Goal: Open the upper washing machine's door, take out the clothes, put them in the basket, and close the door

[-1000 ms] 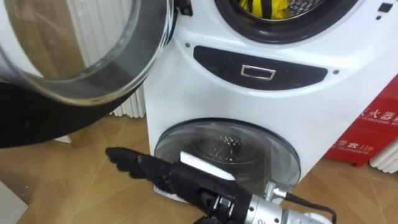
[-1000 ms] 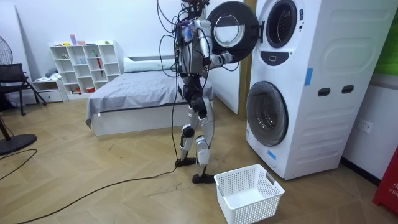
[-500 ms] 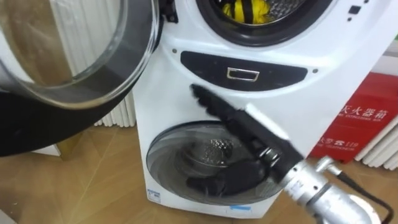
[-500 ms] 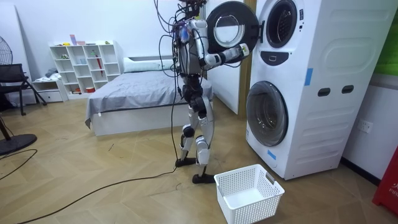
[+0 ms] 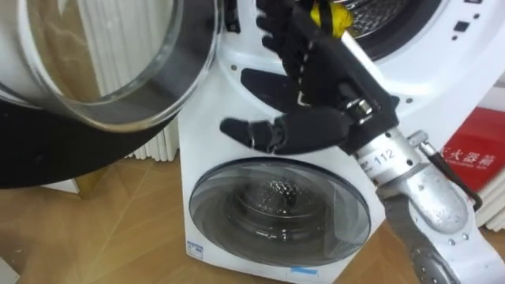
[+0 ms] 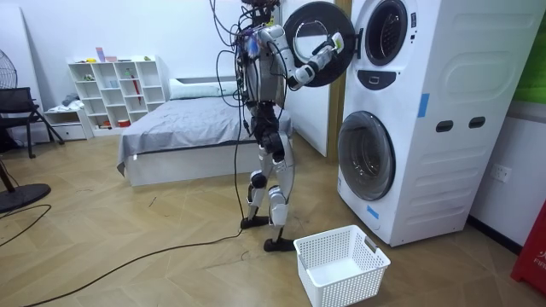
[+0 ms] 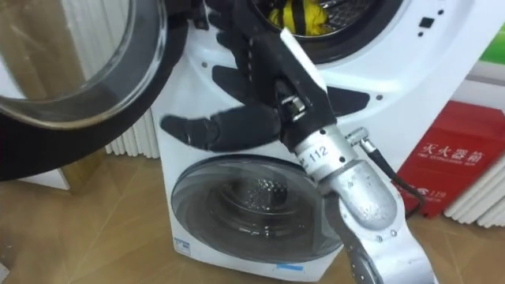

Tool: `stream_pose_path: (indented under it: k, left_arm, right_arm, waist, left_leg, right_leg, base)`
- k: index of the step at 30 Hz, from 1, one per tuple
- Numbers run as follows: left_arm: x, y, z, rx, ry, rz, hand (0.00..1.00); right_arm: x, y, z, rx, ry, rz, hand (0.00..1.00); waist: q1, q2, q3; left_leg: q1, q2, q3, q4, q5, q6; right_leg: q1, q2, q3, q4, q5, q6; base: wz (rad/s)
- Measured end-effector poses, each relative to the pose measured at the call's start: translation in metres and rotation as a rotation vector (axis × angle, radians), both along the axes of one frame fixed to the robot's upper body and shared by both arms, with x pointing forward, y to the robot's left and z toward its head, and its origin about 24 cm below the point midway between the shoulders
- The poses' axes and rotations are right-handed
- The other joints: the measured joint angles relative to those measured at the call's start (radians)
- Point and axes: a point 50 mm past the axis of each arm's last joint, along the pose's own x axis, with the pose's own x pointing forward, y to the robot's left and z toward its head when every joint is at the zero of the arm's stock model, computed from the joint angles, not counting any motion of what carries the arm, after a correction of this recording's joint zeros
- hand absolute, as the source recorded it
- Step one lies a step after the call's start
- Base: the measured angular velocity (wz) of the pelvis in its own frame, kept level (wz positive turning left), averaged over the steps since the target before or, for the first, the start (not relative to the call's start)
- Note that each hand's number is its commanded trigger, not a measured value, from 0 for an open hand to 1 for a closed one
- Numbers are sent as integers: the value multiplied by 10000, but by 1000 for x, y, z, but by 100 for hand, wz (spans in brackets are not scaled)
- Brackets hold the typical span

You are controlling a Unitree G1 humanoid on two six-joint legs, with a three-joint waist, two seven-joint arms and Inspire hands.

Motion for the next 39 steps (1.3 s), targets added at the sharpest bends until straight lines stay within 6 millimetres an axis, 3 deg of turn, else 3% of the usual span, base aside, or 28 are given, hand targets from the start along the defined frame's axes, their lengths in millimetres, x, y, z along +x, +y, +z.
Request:
stream_pose_path:
  k: [9,11,12,14,15,16,17,18,19,21,22,23,25,26,27,28,30,31,35,37,39]
  left_arm:
    - [1,0,0,135,232,23,0]
    - [-1,0,-1,167,344,-11,0]
    - [-2,0,-1,177,451,37,0]
    - [-7,2,-1,221,621,94,0]
    - [-11,4,-1,274,773,140,0]
    - [-12,6,-1,345,840,109,0]
    - [-14,6,-1,368,889,46,0]
    - [-20,5,-2,355,1056,16,0]
    - [-29,5,-3,322,1303,58,0]
    - [-31,3,-4,179,1485,31,0]
    - [-35,1,-4,113,1587,14,0]
    - [-37,1,-4,98,1630,25,0]
    - [-44,4,-4,57,1783,276,0]
    - [-46,4,-4,29,1809,335,0]
    - [-45,6,-3,17,1768,350,0]
    - [-44,6,-3,-2,1679,350,0]
    - [-38,6,-3,-55,1471,328,0]
    - [-32,8,-2,-73,1279,342,0]
    - [-17,16,2,35,863,403,0]
    - [-2,17,4,63,507,281,0]
    - [7,16,5,25,234,193,0]
  right_arm:
    - [24,0,-15,1324,1401,-788,0]
    - [25,-1,-14,1364,1369,-926,0]
    - [26,-2,-12,1358,1329,-1004,0]
    - [29,-3,-16,1227,1448,-1157,0]
    - [31,-4,-20,1186,1646,-1296,0]
    - [33,-4,-26,1095,1847,-1500,0]
    - [35,-5,-28,1011,1910,-1647,0]
    - [37,-8,-31,948,2042,-1923,0]
    - [39,-9,-36,955,2222,-2206,0]
    - [42,-16,-41,1047,2453,-2683,0]
    - [43,-17,-44,1076,2638,-2776,0]
    - [43,-17,-44,1140,2671,-2731,0]
    - [42,-16,-41,1090,2546,-2671,0]
    - [42,-17,-41,1078,2538,-2718,0]
    - [42,-20,-40,1125,2524,-2842,0]
    - [42,-22,-39,1181,2527,-2874,0]
    - [41,-25,-34,1134,2329,-2855,0]
    - [38,-27,-29,1048,2076,-2870,0]
    - [32,-33,-19,822,1460,-3190,0]
    - [22,-30,-13,843,1047,-2880,0]
    - [15,-31,-16,734,1015,-2907,0]
  waist:
    - [199,107,52]
    - [241,155,64]
    - [315,220,75]
    - [420,298,52]
    - [438,305,48]
    - [437,267,22]
    - [436,305,22]
    - [450,404,22]
    - [474,395,-62]
    - [382,275,-13]
    - [489,212,-23]
    - [597,207,-28]
    - [680,145,-78]
    - [640,149,-76]
    - [516,23,-141]
    - [389,-116,-214]
    - [245,-282,-195]
    - [58,-263,-123]
    - [-331,-196,-95]
    - [-558,-85,-35]
    - [-675,-64,-25]
  left_leg:
    - [17,78,-129,82,-11,-22]
    - [-100,129,-168,285,-115,-56]
    - [-198,199,-152,592,-289,-103]
    - [-343,326,-112,1318,-592,-228]
    - [-637,378,-47,2236,-756,-358]
    - [-1192,452,121,3662,-766,-387]
    - [-1463,521,134,4439,-723,-365]
    - [-2025,608,-68,5674,-511,-294]
    - [-2413,459,-368,6031,-533,-272]
    - [-3189,54,-439,5423,-582,-193]
    - [-3483,-156,-384,4266,-395,-286]
    - [-3593,-215,-354,3674,-207,-268]
    - [-3843,-257,-490,2031,1189,-163]
    - [-3770,-270,-476,1896,1495,-130]
    - [-3619,-345,-410,1749,1876,24]
    - [-3572,-444,-302,1791,2021,158]
    - [-3474,-560,-57,1973,1795,303]
    - [-3499,-609,15,2201,1538,363]
    - [-3403,-788,392,2541,887,537]
    - [-3270,-1008,524,2605,620,696]
    - [-2901,-1205,645,2394,480,867]
  right_leg:
    - [111,18,-204,-4,0,0]
    - [95,55,-252,17,-15,-23]
    - [89,106,-310,106,-102,-127]
    - [73,168,-380,534,-449,-229]
    - [31,127,-402,964,-767,-291]
    - [34,72,-351,1249,-1027,-349]
    - [79,43,-319,1317,-1150,-374]
    - [266,39,-256,1456,-1360,-458]
    - [400,25,-116,1519,-1556,-587]
    - [500,4,242,1631,-1803,-538]
    - [473,3,612,1661,-1885,-501]
    - [475,6,723,1662,-1910,-498]
    - [571,31,955,1692,-2086,-476]
    - [622,28,1015,1692,-2145,-446]
    - [638,-21,1073,1690,-2170,-386]
    - [668,-146,1091,1690,-2259,-316]
    - [769,-357,1205,1562,-2318,-209]
    - [872,-440,1204,1510,-2354,-136]
    - [1043,-764,1290,1565,-2531,172]
    - [894,-1025,1309,2307,-2677,428]
    - [629,-1315,1276,3399,-2750,556]
  base:
    - [6]
    - [2]
    - [-9]
    - [-2]
    - [19]
    - [20]
    - [15]
    - [11]
    - [17]
    - [22]
    - [-12]
    - [-55]
    - [-55]
    - [-29]
    - [-14]
    - [-16]
    - [-28]
    - [-22]
    - [-21]
    - [-8]
    - [-4]
